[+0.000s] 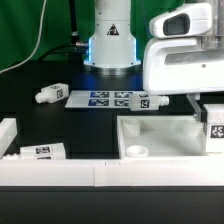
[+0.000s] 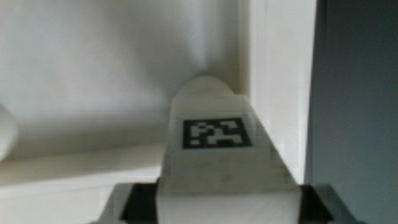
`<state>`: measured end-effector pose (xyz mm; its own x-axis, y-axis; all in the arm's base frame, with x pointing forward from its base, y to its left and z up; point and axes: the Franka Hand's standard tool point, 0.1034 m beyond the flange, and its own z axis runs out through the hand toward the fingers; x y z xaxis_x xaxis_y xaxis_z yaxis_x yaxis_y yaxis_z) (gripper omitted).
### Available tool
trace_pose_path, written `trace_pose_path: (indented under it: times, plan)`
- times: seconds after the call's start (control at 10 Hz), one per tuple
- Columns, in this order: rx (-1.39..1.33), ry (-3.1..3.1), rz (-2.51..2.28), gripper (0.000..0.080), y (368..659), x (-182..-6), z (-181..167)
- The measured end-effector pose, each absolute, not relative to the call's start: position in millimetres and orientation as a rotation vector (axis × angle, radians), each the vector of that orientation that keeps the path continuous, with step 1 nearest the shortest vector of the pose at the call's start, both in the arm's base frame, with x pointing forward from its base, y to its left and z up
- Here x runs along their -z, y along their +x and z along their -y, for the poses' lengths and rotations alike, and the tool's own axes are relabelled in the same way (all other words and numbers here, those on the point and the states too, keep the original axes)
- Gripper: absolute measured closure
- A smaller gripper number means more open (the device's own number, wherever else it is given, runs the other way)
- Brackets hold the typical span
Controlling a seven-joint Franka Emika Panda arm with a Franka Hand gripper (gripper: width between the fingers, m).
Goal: Assemble one leg
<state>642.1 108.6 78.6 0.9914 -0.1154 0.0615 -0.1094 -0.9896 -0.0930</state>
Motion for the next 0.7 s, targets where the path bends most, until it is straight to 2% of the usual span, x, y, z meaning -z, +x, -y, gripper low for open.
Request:
trace_pose_path:
  times: [0.4,0.7]
  plan:
    - [0.083,-2.785,-1.267,0.0514,640.7,-78.6,-109.0]
    - [-0.009,-2.423,-1.738,0.0514,639.3,-76.8,-103.0]
